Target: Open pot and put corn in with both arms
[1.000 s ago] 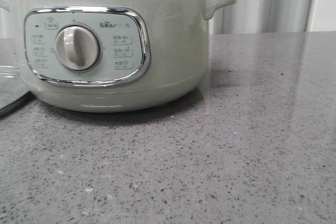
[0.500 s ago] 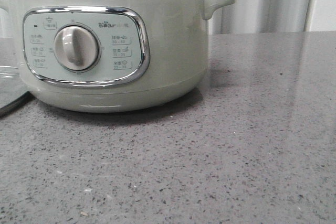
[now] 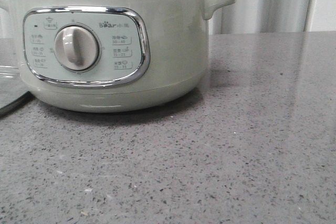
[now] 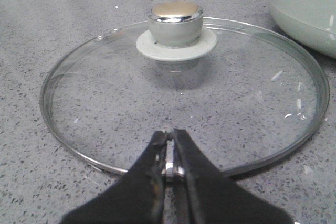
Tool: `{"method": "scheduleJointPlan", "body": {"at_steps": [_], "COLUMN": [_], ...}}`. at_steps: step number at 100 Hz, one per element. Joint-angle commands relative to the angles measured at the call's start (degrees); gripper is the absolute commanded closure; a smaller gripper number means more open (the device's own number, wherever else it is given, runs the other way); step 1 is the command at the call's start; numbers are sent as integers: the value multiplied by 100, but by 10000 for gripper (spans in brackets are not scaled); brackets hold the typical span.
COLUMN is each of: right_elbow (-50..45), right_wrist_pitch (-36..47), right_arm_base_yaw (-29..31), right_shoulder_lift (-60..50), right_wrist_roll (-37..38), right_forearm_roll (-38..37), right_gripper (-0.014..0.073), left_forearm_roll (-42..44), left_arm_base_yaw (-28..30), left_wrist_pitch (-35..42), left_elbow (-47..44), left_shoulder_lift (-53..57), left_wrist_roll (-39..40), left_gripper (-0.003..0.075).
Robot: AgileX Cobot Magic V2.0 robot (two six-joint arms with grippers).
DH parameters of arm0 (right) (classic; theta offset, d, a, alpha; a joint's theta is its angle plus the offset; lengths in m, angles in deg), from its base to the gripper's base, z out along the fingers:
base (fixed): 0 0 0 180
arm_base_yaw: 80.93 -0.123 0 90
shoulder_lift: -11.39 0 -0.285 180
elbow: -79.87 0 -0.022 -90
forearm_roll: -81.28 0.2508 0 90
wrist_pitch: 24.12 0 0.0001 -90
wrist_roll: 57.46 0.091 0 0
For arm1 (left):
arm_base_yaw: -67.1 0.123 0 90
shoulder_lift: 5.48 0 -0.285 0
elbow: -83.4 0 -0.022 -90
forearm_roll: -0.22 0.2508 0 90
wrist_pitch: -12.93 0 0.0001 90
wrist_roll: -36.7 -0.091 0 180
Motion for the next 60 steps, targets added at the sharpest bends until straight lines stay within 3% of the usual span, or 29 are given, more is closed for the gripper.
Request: {"method": "scheduleJointPlan", "body": {"at_steps": [1, 35, 47, 60], "right_elbow": [156, 131, -175, -715], "right_wrist_pitch": [488, 626, 1270, 2387], "right_arm_base_yaw": [22, 22, 150, 808], "right_shoulder_lift": [65, 59, 59, 59], "right_wrist_roll": [-40, -40, -40, 10], "right_forearm_roll": [-63, -95, -95, 94], "right_gripper": [667, 667, 667, 667], "left_forearm_roll": [-69, -69, -69, -69], "left_arm_base_yaw": [6, 6, 6, 6], "left_wrist_pitch": [207, 207, 207, 207], "left_elbow": [-35, -35, -35, -35], "left_shoulder_lift": [190, 190, 190, 190], "left_wrist_roll": [7, 7, 7, 7], "left_gripper": [741, 741, 741, 741]}}
